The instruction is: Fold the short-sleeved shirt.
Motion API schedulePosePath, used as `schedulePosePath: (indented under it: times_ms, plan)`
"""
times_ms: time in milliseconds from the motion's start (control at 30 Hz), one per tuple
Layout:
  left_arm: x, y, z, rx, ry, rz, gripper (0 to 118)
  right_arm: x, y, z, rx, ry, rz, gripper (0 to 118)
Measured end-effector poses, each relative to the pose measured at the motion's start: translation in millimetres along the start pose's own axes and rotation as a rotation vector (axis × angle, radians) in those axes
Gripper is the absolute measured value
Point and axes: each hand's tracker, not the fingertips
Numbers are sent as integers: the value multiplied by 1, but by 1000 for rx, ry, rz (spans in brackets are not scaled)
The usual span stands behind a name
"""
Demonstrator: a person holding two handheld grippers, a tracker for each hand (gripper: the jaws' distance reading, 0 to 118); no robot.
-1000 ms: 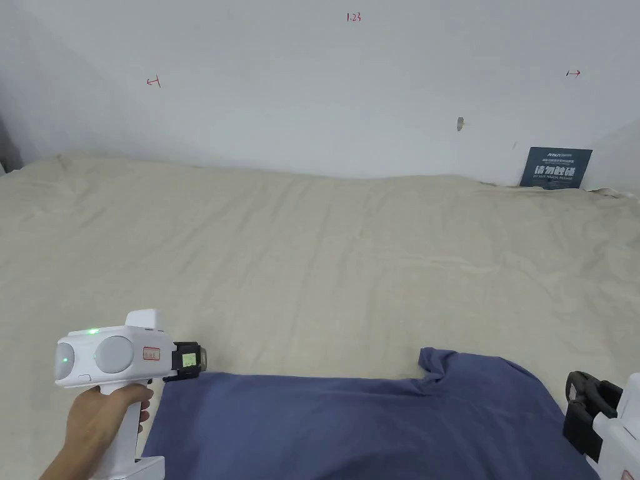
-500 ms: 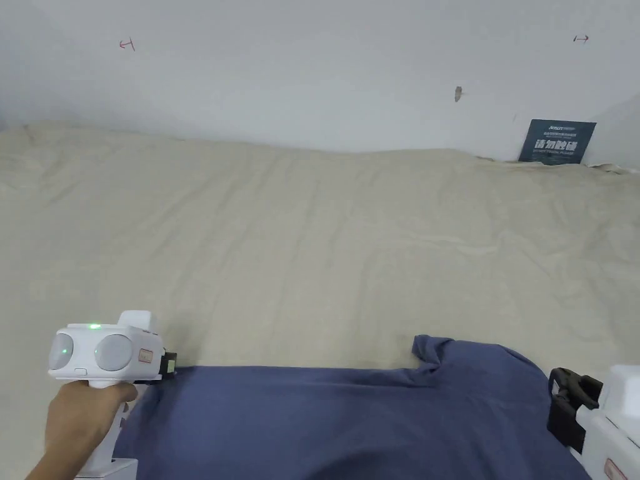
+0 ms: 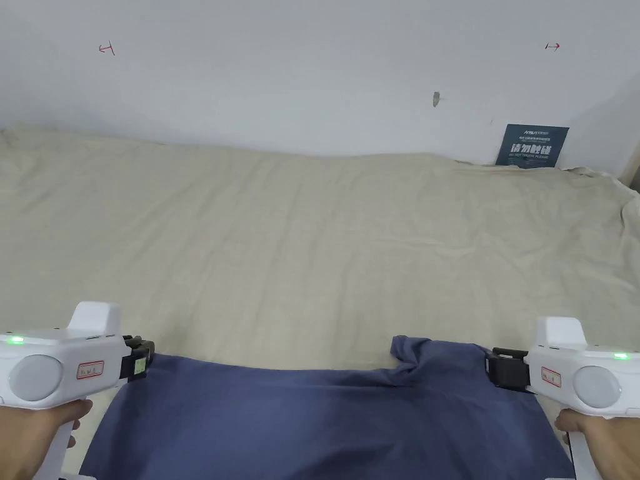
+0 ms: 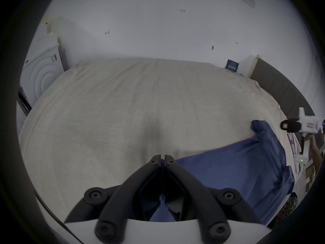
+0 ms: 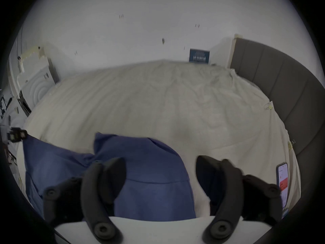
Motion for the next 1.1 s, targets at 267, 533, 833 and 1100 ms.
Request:
schedulePosePath:
  times_ms: [267, 533, 833, 1100]
  plan:
    - [-4, 0, 3, 9, -28, 25, 0, -6, -1, -43, -137, -29, -1, 55]
    - [-15, -10, -2, 3, -22, 84, 0, -18, -9, -15, -121, 9, 19, 1]
    - [-19, -30, 27, 22, 17, 114, 0, -7, -21, 117, 113, 124, -19, 1]
    - [-21, -59, 90, 39, 43, 108, 0, 11, -71, 224, 211, 172, -68, 1]
